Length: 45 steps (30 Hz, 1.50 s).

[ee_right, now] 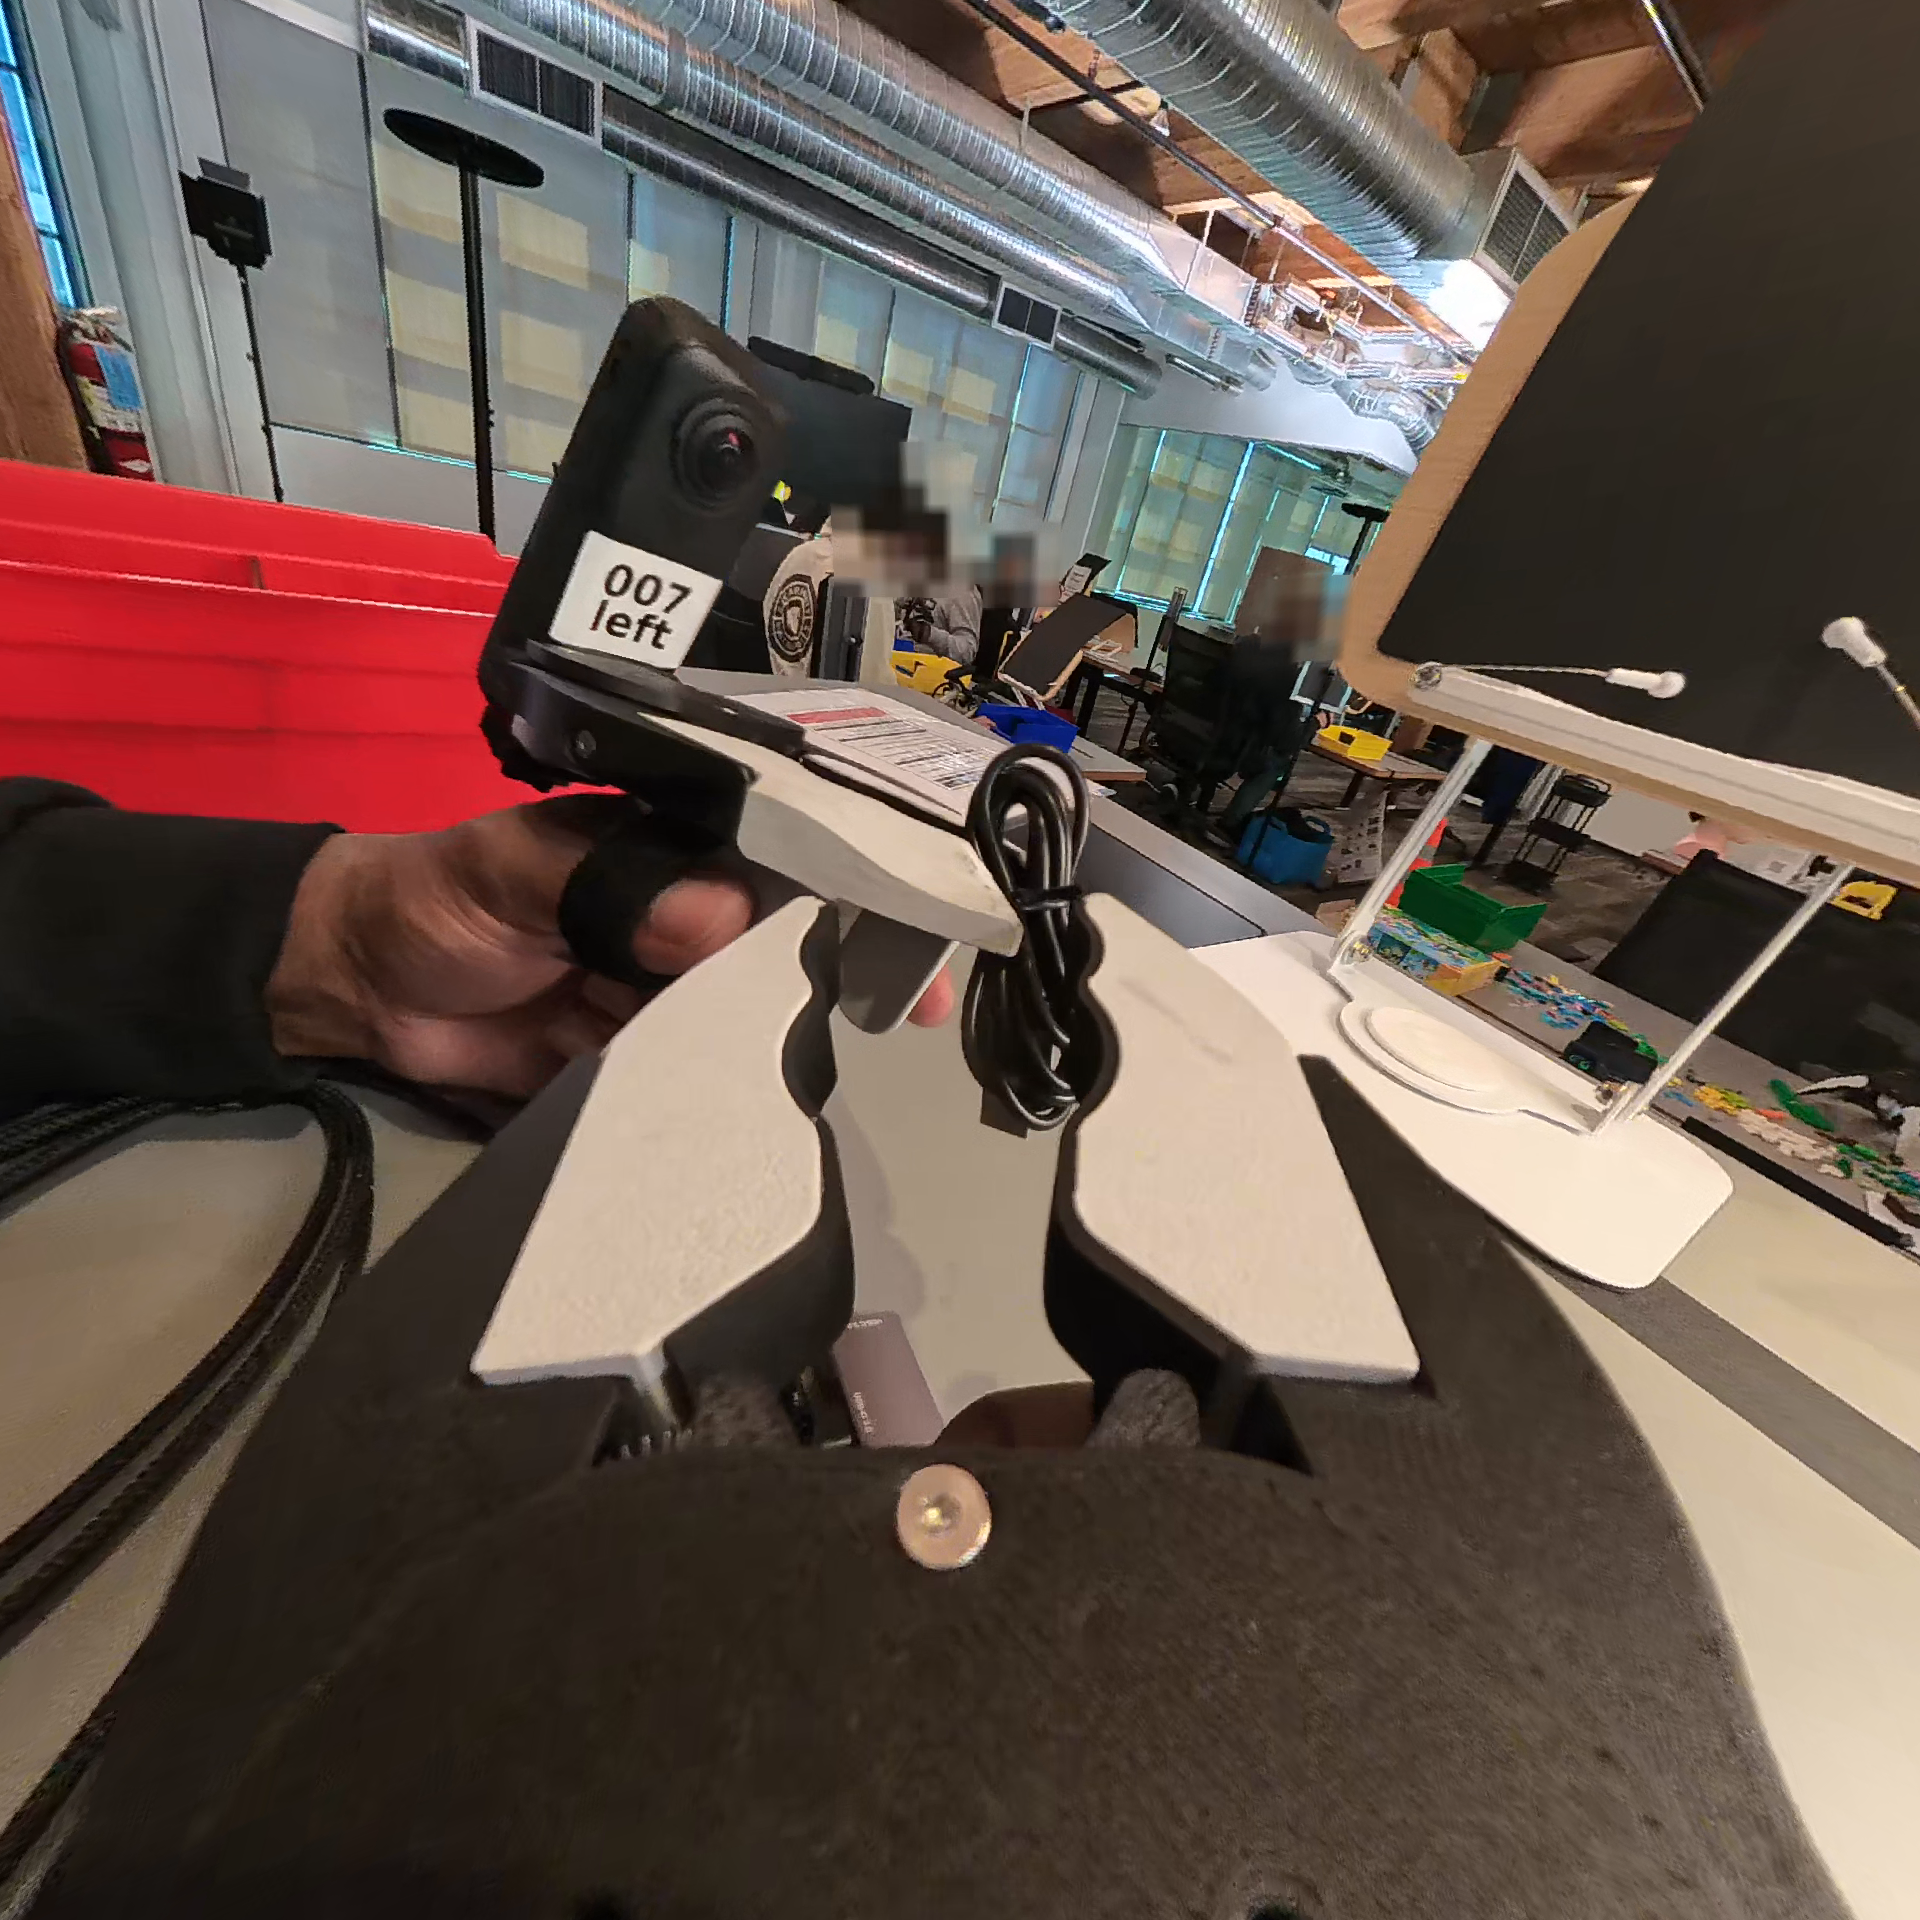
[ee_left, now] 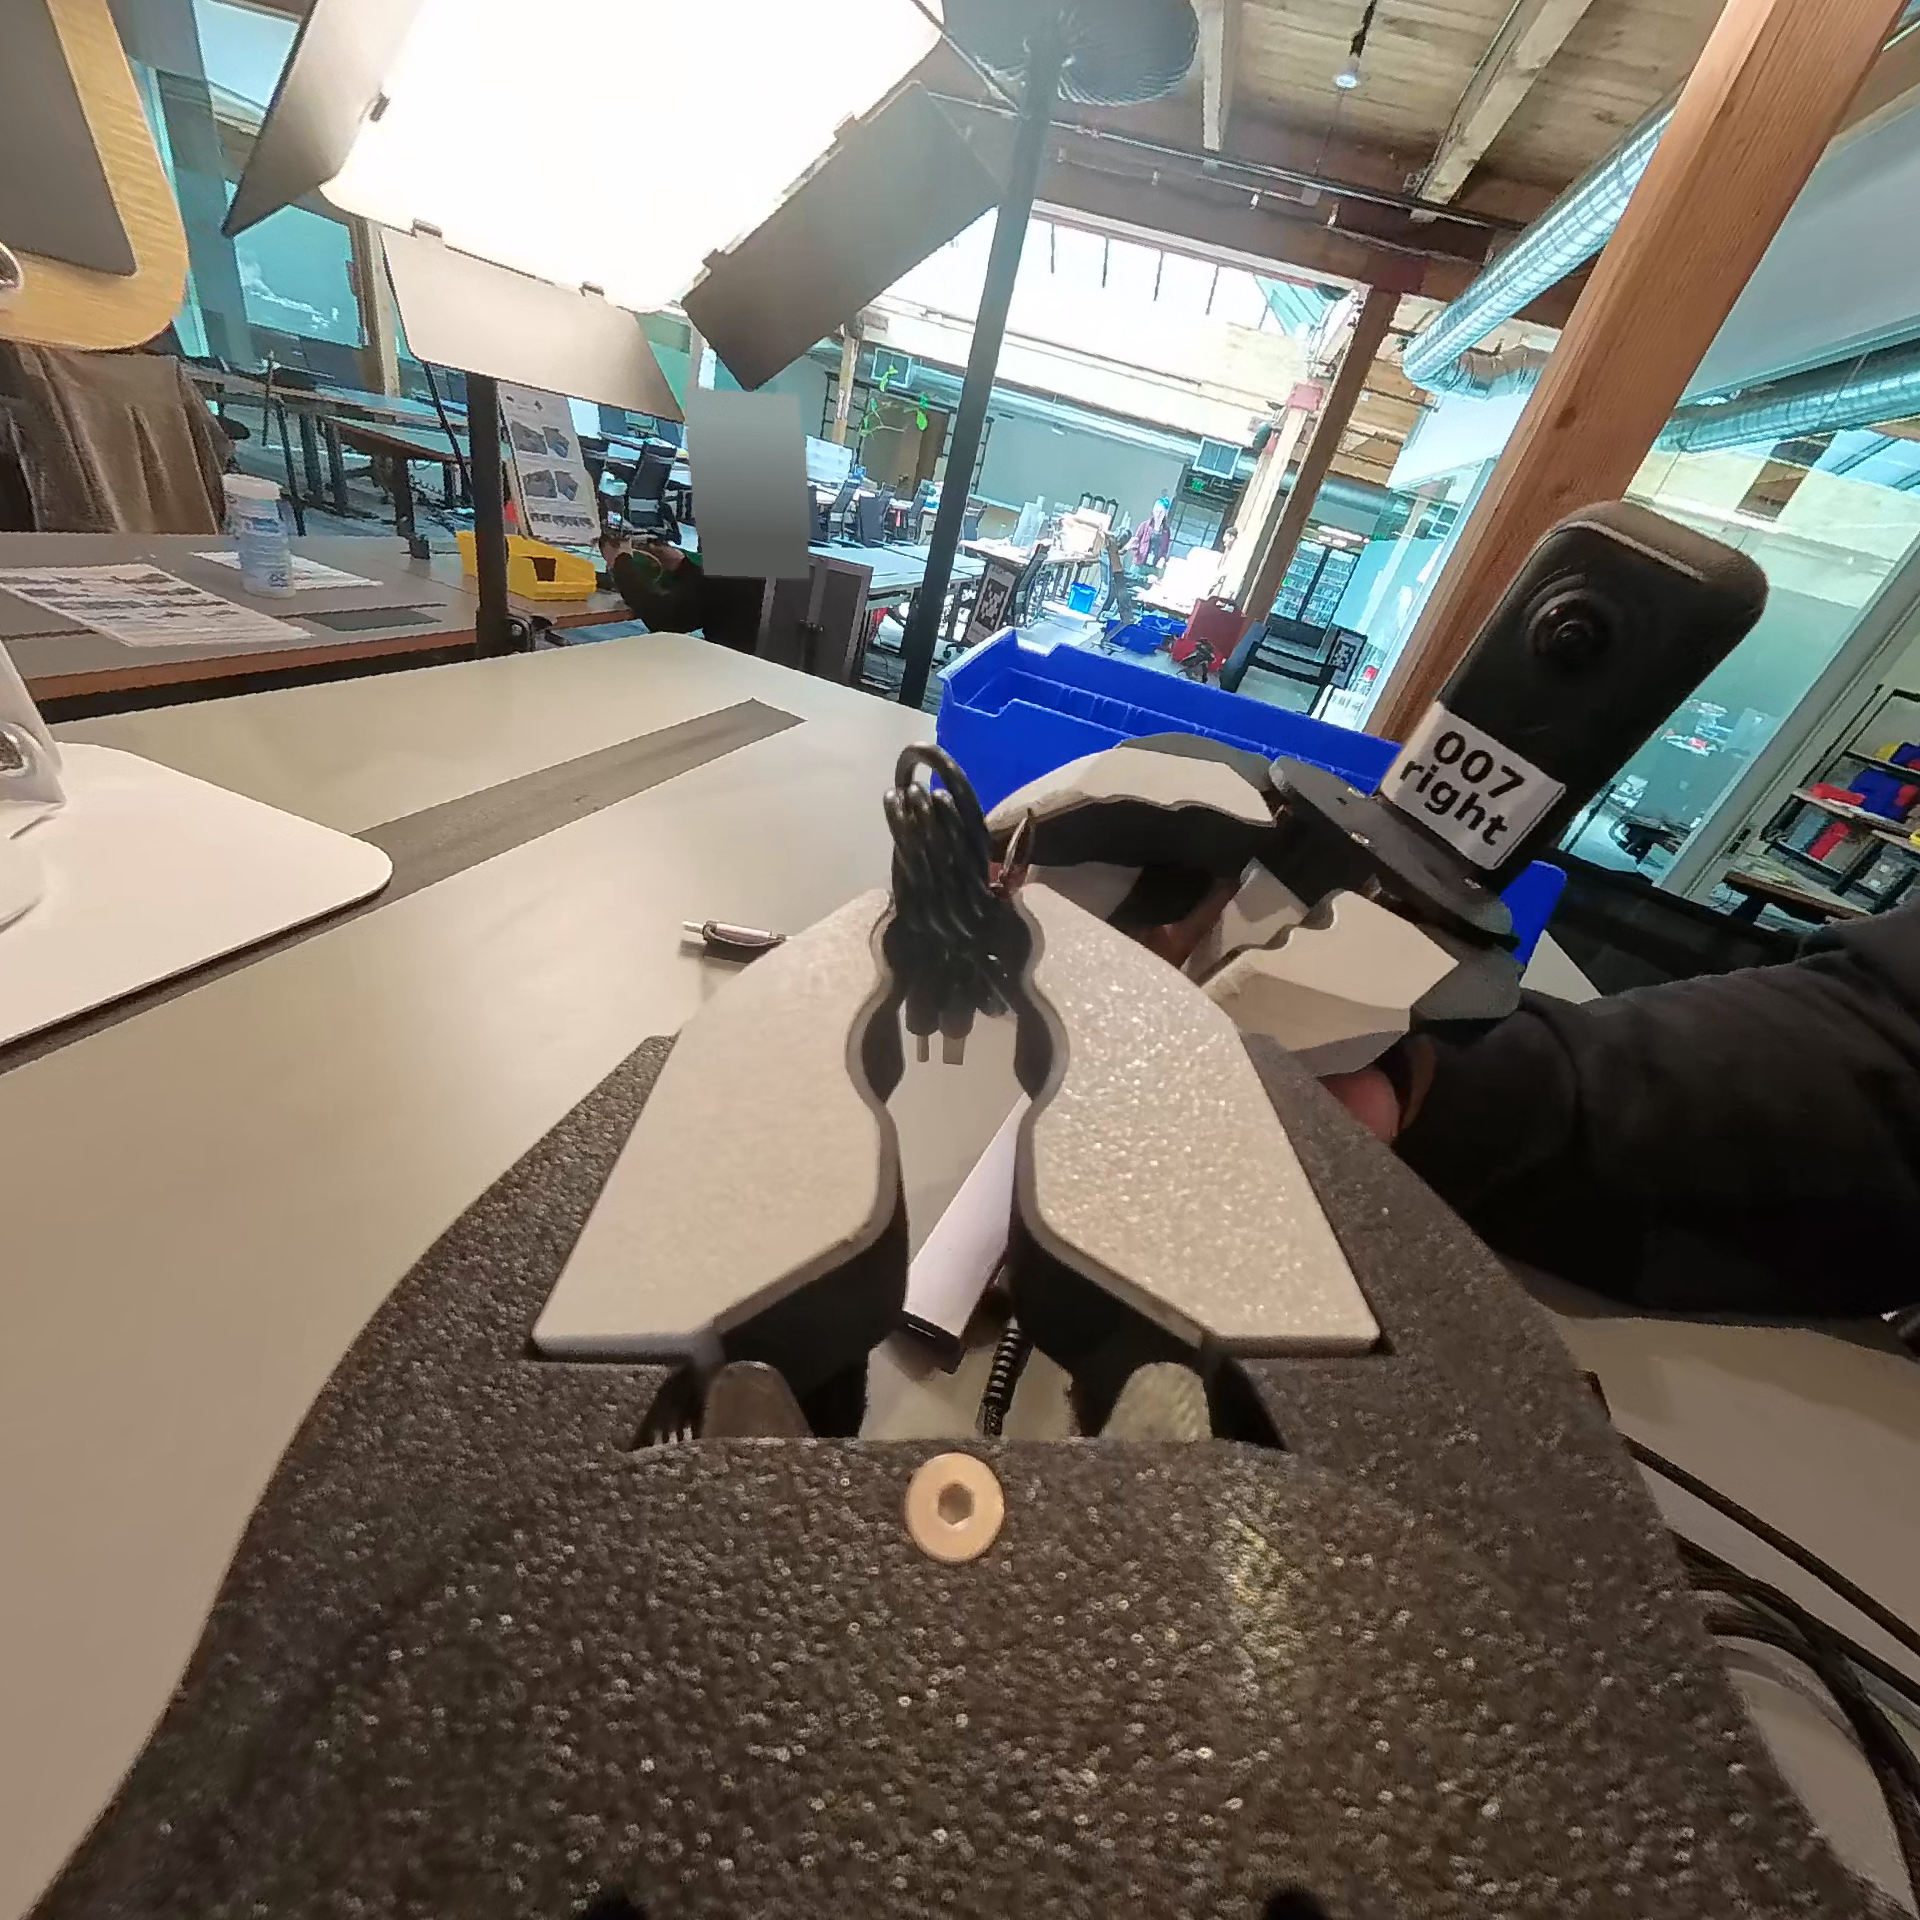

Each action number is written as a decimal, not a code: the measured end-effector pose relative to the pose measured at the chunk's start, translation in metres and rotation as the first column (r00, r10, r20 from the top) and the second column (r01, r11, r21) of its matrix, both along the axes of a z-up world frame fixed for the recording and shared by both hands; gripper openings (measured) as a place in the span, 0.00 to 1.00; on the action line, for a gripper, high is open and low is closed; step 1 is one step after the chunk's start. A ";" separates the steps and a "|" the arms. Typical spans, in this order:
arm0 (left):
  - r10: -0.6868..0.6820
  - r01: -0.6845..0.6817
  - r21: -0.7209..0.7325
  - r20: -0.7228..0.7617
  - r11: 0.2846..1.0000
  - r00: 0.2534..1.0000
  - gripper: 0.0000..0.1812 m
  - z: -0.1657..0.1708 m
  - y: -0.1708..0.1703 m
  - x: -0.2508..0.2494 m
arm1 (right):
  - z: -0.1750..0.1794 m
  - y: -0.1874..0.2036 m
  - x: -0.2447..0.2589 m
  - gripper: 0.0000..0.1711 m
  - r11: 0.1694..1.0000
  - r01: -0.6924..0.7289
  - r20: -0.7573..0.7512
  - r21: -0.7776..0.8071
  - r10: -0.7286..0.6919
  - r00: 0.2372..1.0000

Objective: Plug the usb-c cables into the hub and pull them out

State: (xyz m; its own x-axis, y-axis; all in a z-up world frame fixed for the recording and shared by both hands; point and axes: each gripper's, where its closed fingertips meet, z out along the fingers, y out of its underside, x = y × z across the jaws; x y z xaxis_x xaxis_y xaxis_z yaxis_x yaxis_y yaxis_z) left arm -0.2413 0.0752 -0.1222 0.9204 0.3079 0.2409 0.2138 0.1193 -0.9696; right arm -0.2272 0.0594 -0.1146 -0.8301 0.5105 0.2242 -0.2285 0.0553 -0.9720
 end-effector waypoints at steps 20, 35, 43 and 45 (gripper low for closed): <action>0.020 -0.020 -0.012 0.007 1.000 1.000 0.09 -0.002 -0.001 -0.003 | 0.001 0.000 0.001 0.28 0.992 0.093 -0.147 0.085 -0.080 0.986; 0.070 -0.071 0.013 0.049 0.997 0.996 0.09 -0.002 -0.007 -0.013 | -0.006 -0.003 -0.005 0.27 0.942 0.260 -0.307 0.211 -0.188 0.933; 0.077 -0.079 0.034 0.059 0.996 0.995 0.09 -0.001 -0.010 -0.015 | -0.011 -0.010 0.000 0.25 0.936 0.244 -0.327 0.252 -0.155 0.932; 0.075 -0.077 0.027 0.054 0.997 0.996 0.09 -0.001 -0.009 -0.014 | -0.006 -0.006 -0.002 0.25 0.943 0.250 -0.317 0.220 -0.173 0.933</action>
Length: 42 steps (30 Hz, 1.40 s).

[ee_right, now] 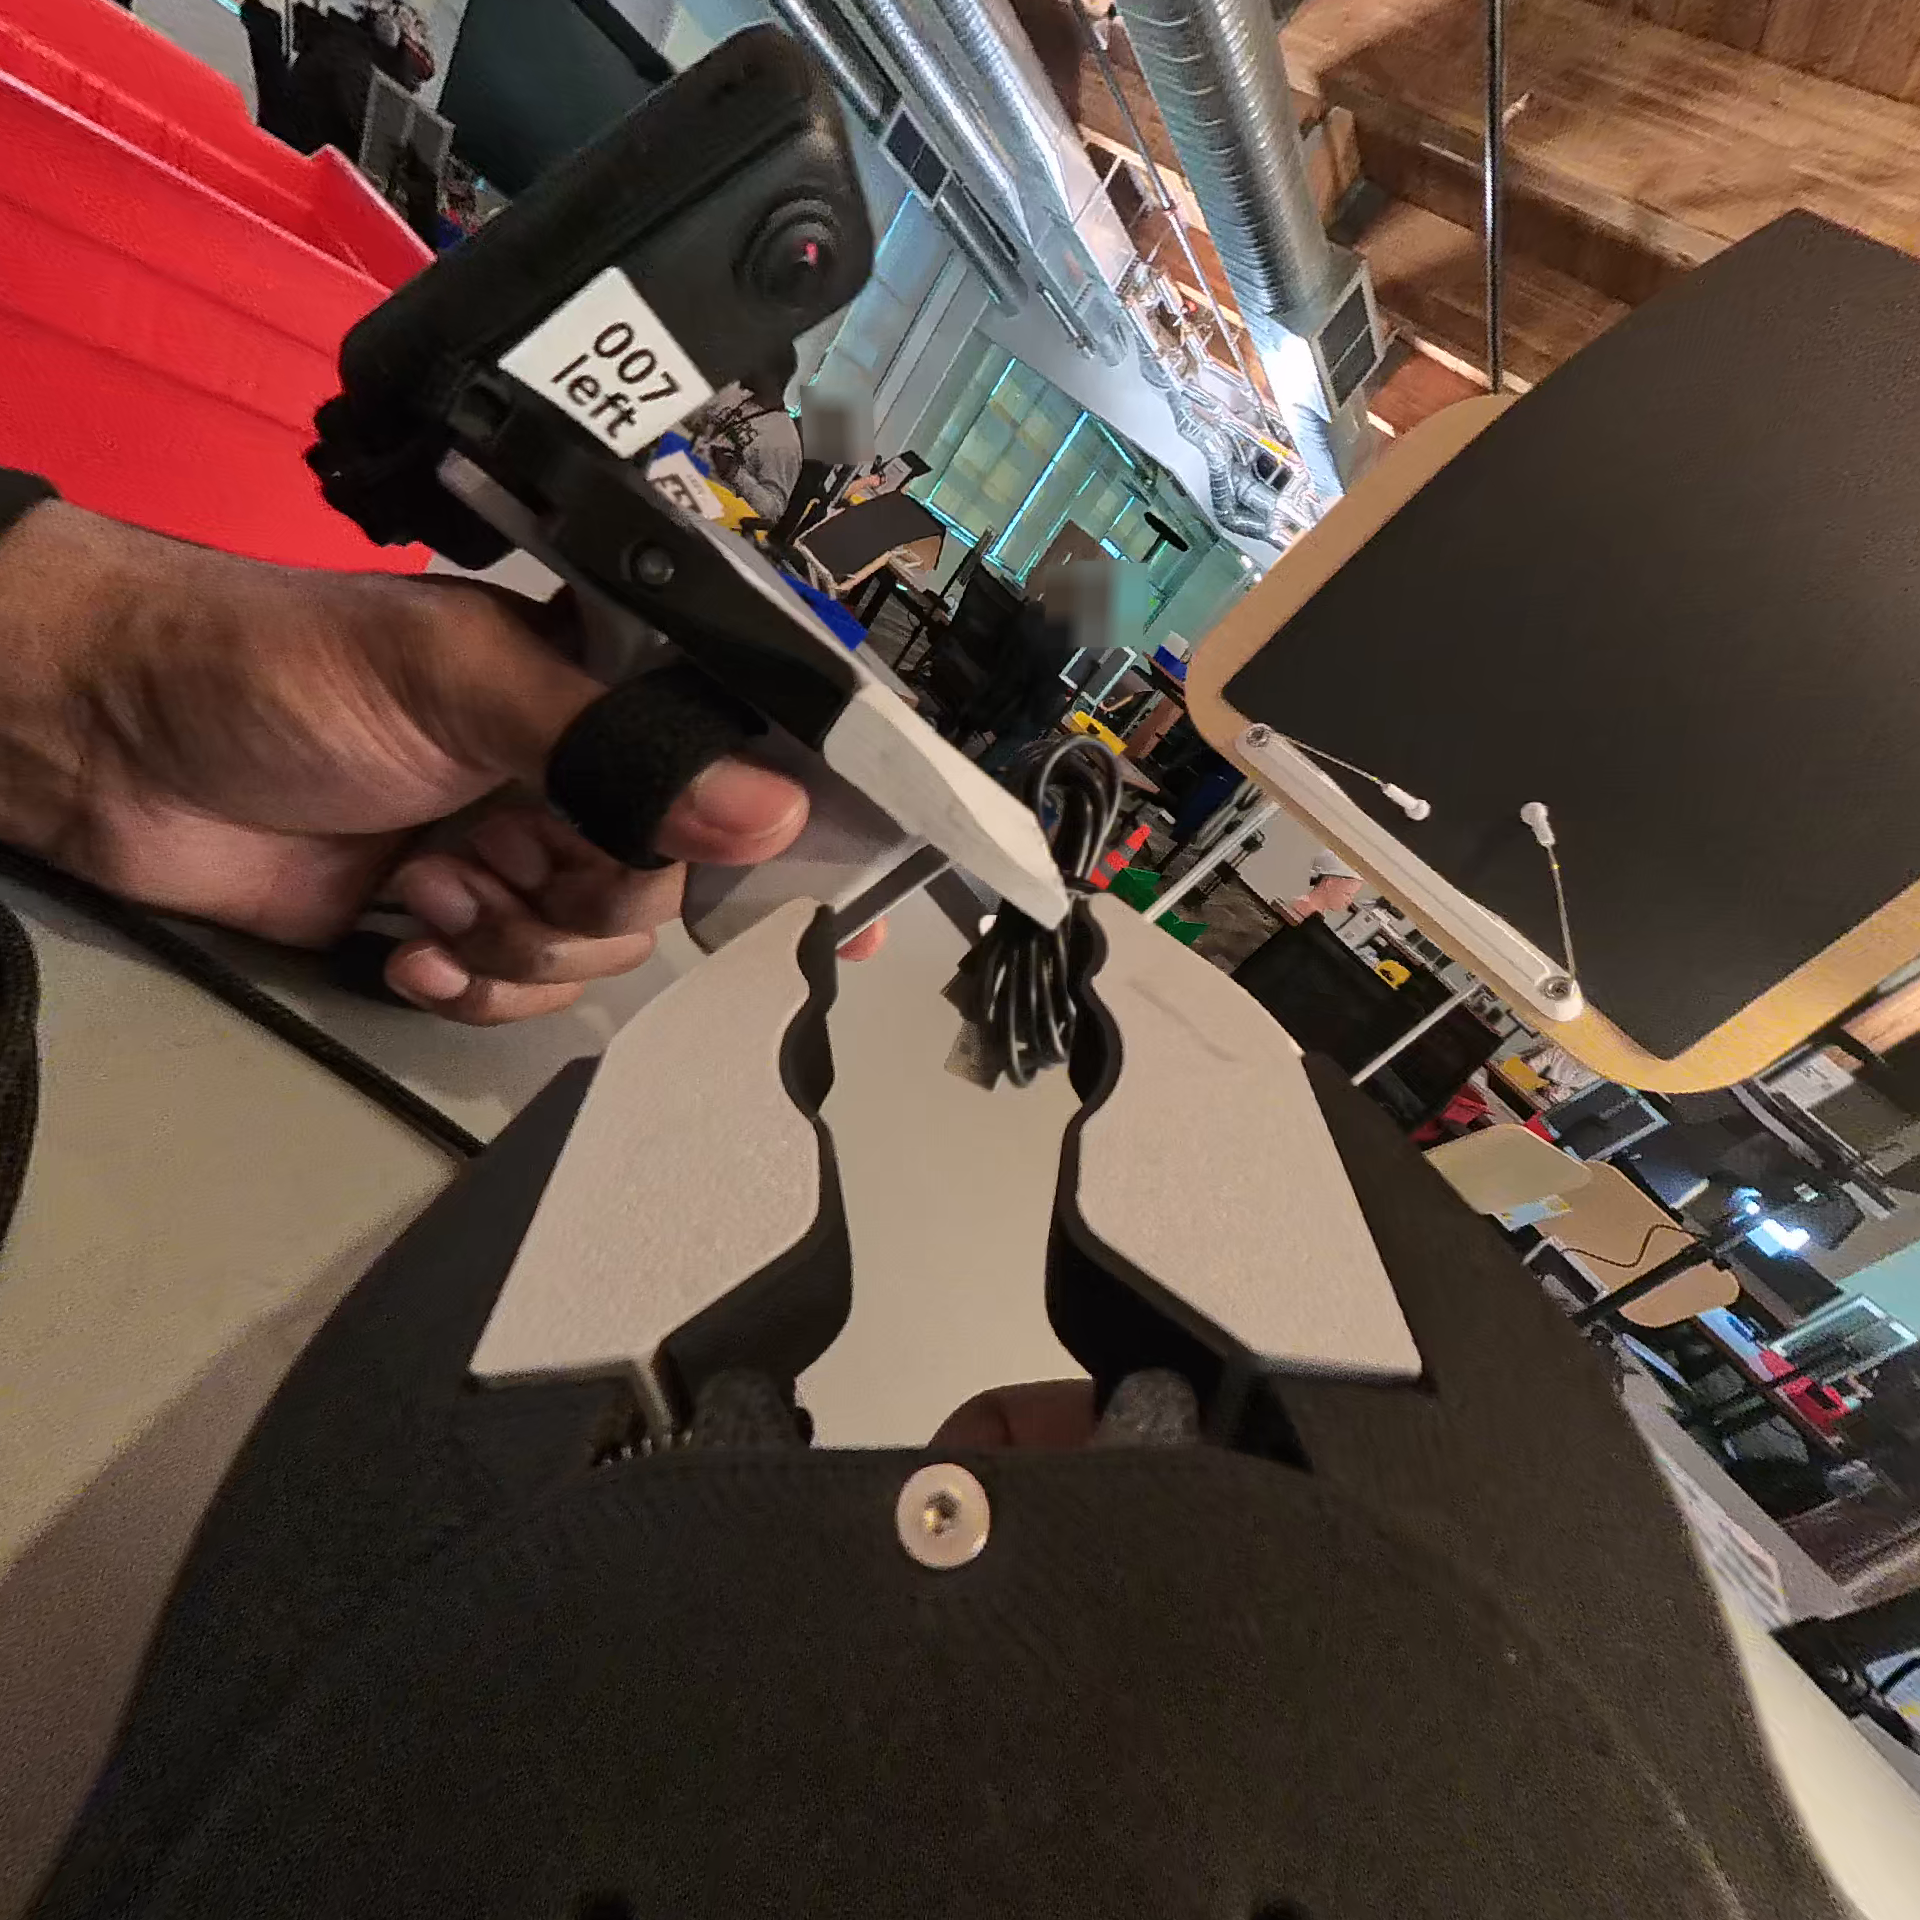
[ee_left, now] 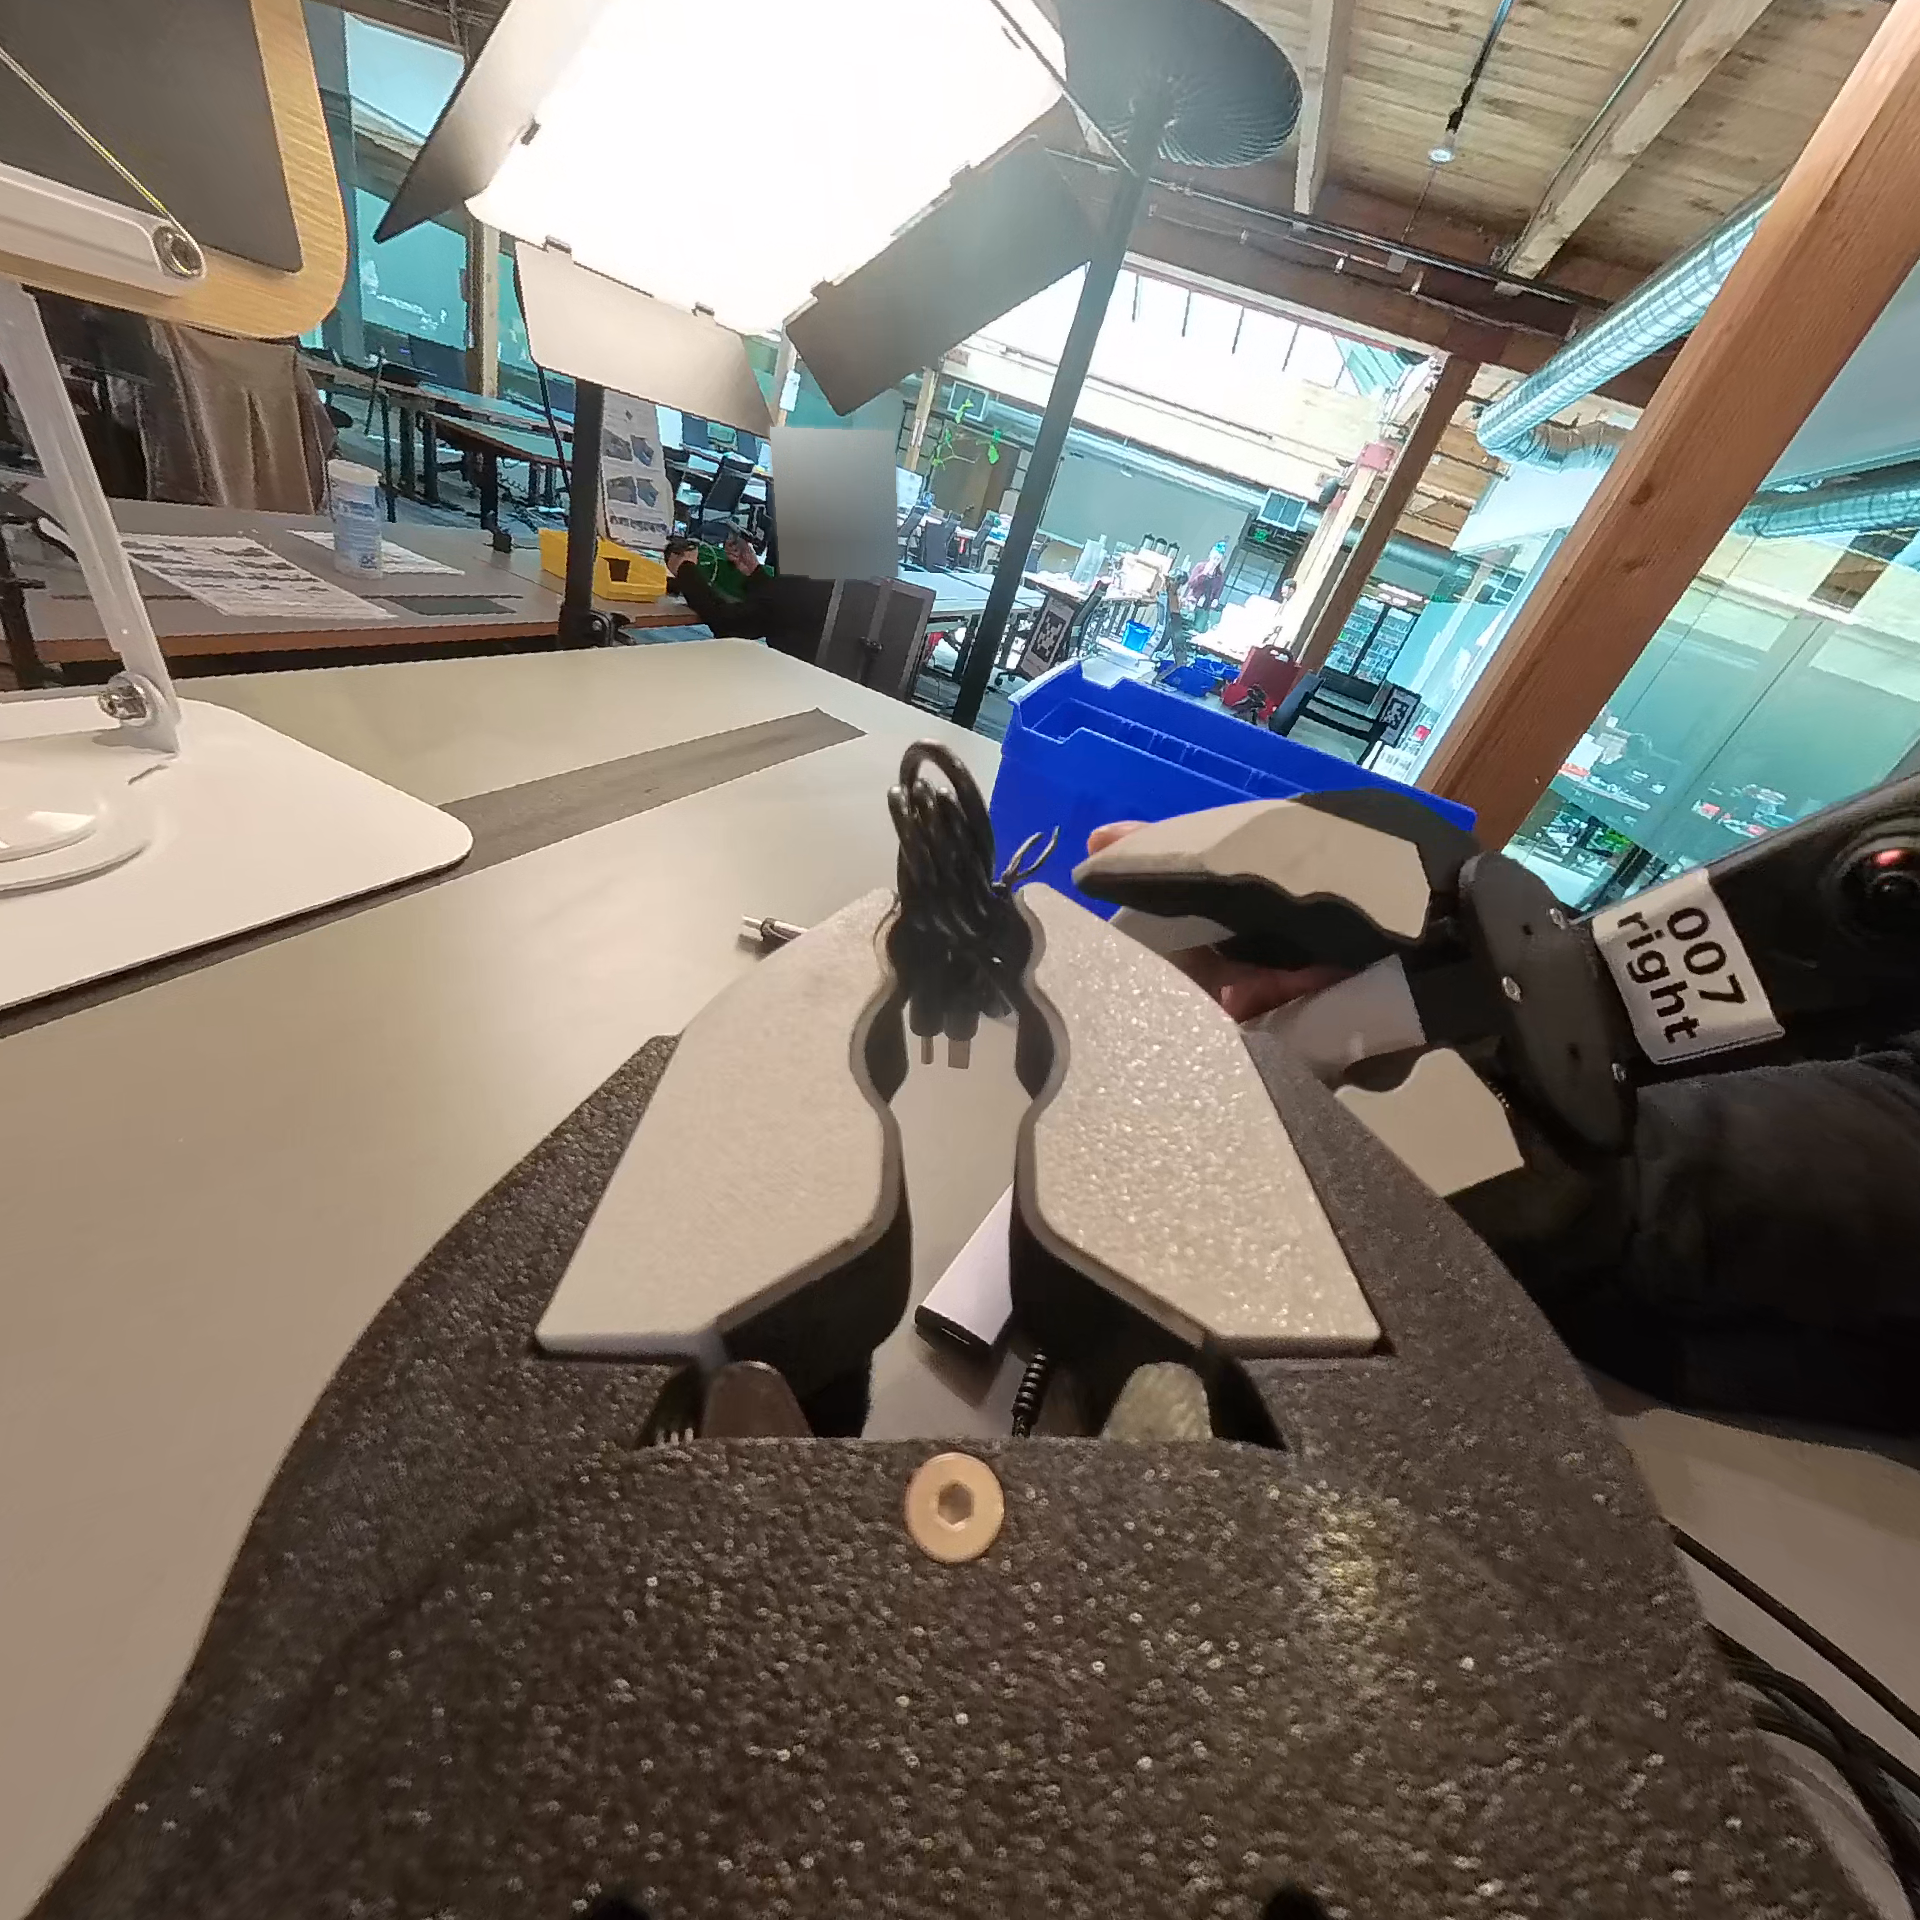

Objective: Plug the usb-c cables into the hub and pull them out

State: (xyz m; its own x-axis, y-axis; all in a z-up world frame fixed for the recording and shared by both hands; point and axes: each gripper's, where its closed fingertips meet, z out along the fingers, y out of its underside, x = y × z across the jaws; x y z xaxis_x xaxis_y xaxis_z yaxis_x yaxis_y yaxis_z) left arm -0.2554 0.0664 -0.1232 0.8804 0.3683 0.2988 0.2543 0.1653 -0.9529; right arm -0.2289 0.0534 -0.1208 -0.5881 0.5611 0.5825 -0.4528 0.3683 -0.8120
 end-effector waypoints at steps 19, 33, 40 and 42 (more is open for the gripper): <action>-0.027 0.026 -0.024 -0.024 0.999 0.999 0.09 0.000 0.005 0.005 | 0.007 0.007 -0.004 0.27 0.999 0.041 -0.029 -0.030 -0.042 0.999; -0.020 0.020 -0.002 -0.007 1.000 1.000 0.09 0.000 0.002 0.003 | 0.001 0.004 -0.002 0.25 0.999 0.046 -0.056 0.029 -0.044 0.997; -0.038 0.038 0.016 -0.003 0.999 0.999 0.09 0.002 0.001 0.004 | -0.007 0.005 -0.009 0.25 0.988 0.112 -0.089 0.109 -0.103 0.991; -0.053 0.053 0.016 -0.005 0.998 0.999 0.09 0.002 0.003 0.006 | -0.008 0.006 -0.010 0.24 0.988 0.115 -0.078 0.107 -0.107 0.991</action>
State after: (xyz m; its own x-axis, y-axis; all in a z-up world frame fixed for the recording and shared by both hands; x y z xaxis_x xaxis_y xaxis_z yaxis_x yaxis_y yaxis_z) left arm -0.2493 0.0689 -0.1213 0.8998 0.3166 0.3002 0.2587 0.1669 -0.9514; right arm -0.2391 0.0594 -0.1290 -0.4803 0.5502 0.6831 -0.4597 0.5054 -0.7303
